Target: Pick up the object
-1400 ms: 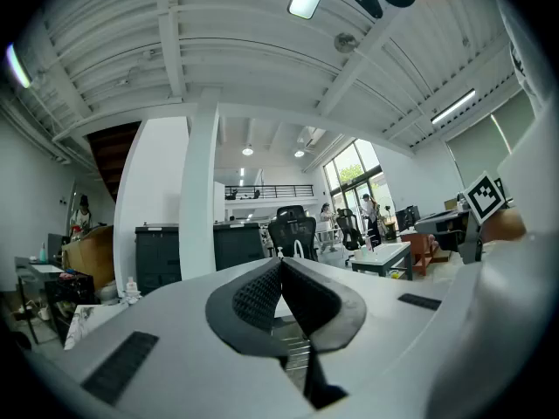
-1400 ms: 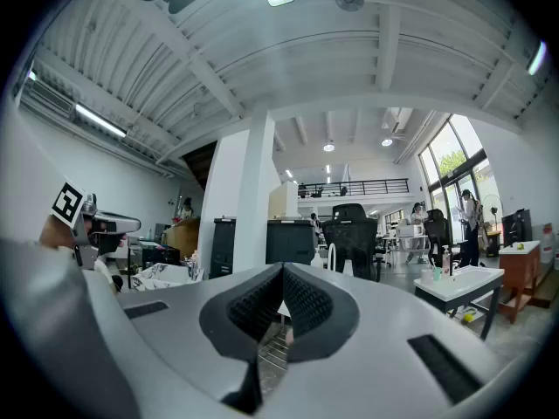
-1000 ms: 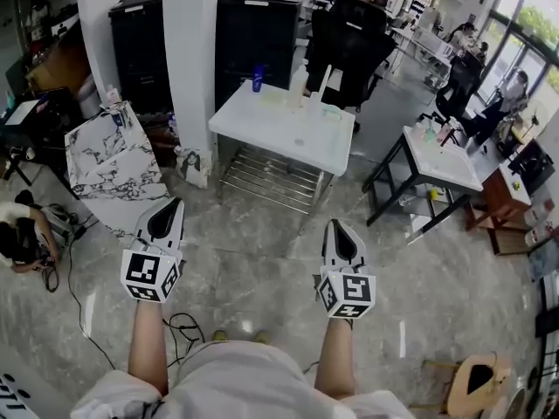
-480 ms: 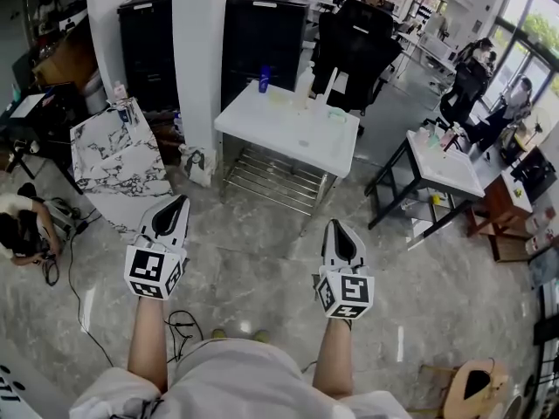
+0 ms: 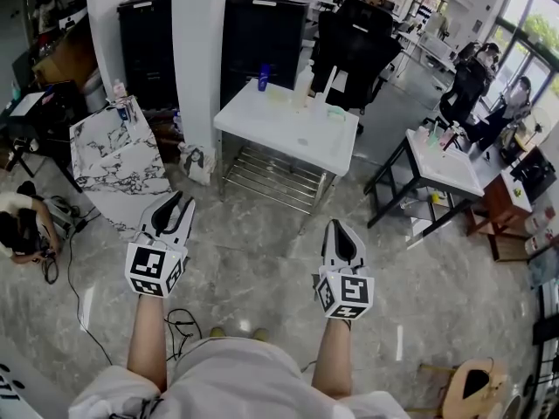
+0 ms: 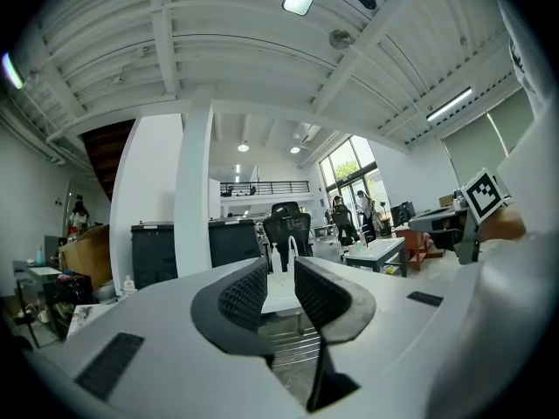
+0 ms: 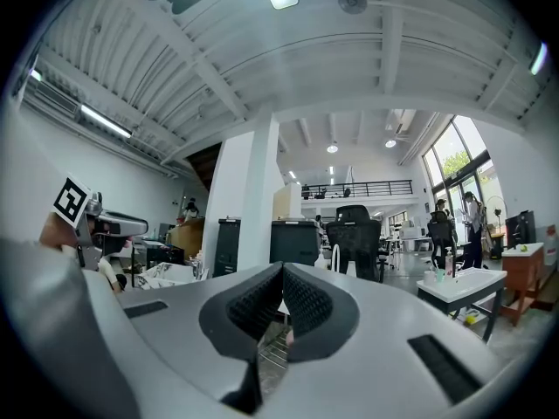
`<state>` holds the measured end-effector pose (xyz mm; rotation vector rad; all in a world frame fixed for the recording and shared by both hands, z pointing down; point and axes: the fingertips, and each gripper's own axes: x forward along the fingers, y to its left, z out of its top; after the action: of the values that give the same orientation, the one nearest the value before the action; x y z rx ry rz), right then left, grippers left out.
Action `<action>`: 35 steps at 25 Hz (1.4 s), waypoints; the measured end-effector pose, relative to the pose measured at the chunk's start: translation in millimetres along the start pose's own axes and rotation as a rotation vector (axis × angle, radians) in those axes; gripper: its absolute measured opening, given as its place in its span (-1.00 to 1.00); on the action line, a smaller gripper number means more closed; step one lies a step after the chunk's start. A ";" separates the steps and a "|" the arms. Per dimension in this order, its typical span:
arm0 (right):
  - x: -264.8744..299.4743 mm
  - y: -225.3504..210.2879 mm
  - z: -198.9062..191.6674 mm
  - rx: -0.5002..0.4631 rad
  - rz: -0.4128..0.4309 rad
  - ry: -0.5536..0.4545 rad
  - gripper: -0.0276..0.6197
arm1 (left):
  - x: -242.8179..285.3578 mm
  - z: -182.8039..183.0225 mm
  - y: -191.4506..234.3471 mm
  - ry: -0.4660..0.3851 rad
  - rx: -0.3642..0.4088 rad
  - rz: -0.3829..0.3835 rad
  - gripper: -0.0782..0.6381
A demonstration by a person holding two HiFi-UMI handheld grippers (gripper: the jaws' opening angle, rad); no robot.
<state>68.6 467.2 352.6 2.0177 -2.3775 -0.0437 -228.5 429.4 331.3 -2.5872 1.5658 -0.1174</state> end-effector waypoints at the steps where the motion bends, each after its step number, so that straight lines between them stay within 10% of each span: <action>1: -0.6 -0.4 -0.7 0.001 0.000 0.001 -0.90 | 0.4 -0.4 -1.4 0.001 -0.001 -0.004 -0.48; 35: 56.8 -114.3 -33.8 0.066 0.054 0.029 -0.90 | 101.3 -11.4 -70.2 0.037 -0.010 0.028 -0.46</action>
<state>173.4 392.4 382.2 1.9661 -2.4455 0.0659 -121.4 371.2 353.0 -2.5838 1.6188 -0.1557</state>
